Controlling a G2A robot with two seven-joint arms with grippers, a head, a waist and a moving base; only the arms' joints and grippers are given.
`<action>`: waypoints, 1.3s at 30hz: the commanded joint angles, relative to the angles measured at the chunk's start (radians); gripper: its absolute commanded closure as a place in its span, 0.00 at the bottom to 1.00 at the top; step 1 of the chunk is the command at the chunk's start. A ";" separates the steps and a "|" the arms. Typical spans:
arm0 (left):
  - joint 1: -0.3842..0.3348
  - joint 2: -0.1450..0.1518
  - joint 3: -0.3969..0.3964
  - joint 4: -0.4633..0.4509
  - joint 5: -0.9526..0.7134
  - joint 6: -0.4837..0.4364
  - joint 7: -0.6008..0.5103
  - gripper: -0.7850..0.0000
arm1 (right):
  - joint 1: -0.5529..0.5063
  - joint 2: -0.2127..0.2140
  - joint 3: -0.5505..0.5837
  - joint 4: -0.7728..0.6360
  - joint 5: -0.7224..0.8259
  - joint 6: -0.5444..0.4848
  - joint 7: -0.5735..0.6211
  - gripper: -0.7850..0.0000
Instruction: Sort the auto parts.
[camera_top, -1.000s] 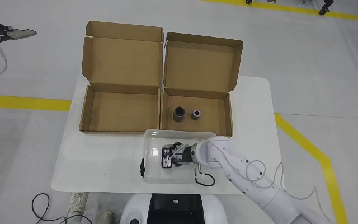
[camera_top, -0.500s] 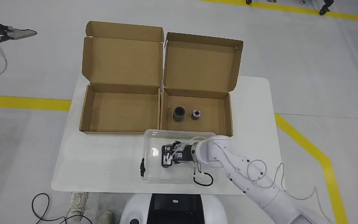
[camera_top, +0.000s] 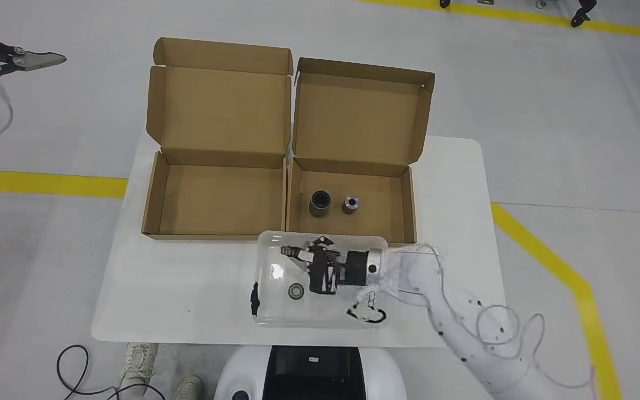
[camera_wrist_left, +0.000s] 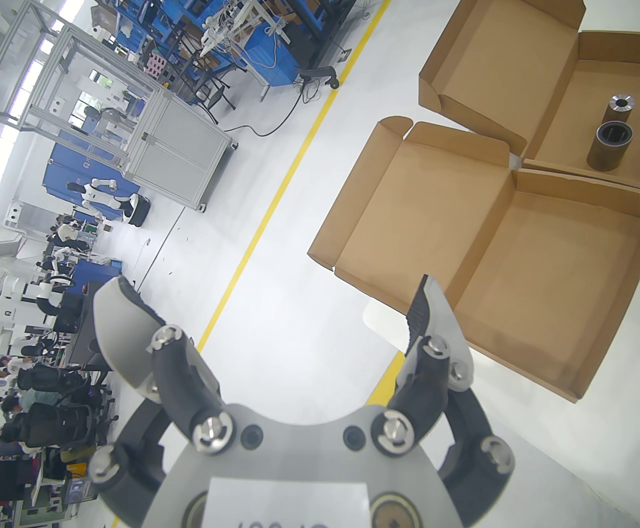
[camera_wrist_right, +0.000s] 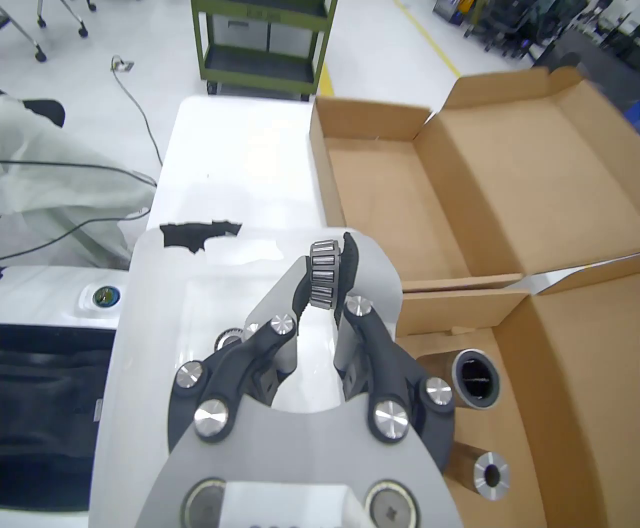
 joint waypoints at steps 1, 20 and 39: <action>0.000 0.000 0.000 0.000 0.000 0.000 0.000 0.00 | -0.010 0.004 0.021 -0.049 0.007 0.007 -0.038 1.00; 0.000 0.000 0.000 0.000 0.000 0.000 0.000 0.00 | 0.142 -0.010 0.108 -0.176 0.167 0.046 -0.213 1.00; 0.000 0.000 0.000 0.000 0.000 0.000 0.000 0.00 | 0.328 -0.045 0.086 -0.150 0.217 0.033 -0.383 1.00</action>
